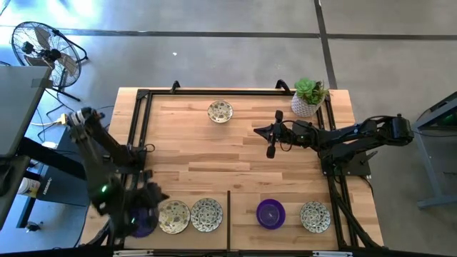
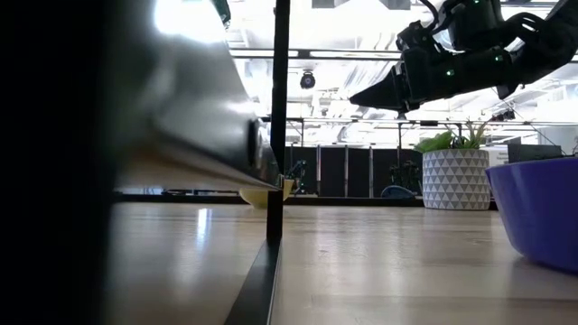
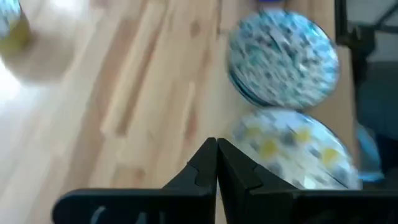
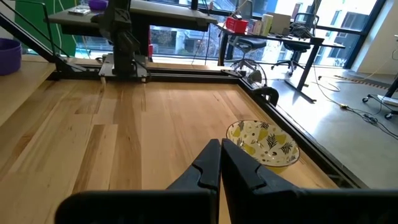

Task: Pick & Place Mini bowls
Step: Stack the violet bowl on top of the other stacked violet bowls on the shelf

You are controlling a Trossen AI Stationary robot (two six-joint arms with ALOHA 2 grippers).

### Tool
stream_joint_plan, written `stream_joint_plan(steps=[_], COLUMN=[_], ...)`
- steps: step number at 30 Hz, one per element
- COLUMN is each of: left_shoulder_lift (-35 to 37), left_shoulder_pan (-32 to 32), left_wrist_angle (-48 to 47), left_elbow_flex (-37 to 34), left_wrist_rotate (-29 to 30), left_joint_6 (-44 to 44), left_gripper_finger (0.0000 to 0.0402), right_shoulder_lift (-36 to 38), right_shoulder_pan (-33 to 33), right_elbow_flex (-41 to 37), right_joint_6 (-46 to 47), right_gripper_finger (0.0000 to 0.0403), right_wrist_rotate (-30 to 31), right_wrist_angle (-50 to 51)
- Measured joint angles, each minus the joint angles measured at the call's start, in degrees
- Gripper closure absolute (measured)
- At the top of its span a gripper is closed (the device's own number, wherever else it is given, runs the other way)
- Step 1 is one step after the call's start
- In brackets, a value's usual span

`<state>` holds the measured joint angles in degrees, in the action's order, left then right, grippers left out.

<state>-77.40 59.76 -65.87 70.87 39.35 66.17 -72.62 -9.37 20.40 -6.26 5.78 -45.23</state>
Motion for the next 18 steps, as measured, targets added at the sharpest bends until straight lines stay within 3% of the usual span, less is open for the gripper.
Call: stream_joint_plan(steps=[5,10,14,18], left_shoulder_lift=[11.1,18.6,20.4,20.3], left_shoulder_pan=[-9.2,-23.5,-34.9,-43.8], left_wrist_angle=[22.7,52.2,67.3,73.6], left_elbow_flex=[-14.4,-28.4,-35.6,-38.5], left_wrist_rotate=[-1.2,-15.2,-28.2,-35.1], left_joint_6=[-22.6,-47.1,-56.9,-61.5], left_gripper_finger=[0.0401,0.0401,0.0401,0.0401], right_shoulder_lift=[0.0,0.0,0.0,0.0], right_shoulder_pan=[0.0,0.0,0.0,0.0], right_elbow_flex=[0.0,0.0,0.0,0.0], right_joint_6=[0.0,0.3,1.2,1.3], right_gripper_finger=[0.0401,0.0401,0.0402,0.0401], right_wrist_rotate=[0.0,-0.2,-0.2,-0.2], right_wrist_angle=[0.0,0.0,0.8,2.3])
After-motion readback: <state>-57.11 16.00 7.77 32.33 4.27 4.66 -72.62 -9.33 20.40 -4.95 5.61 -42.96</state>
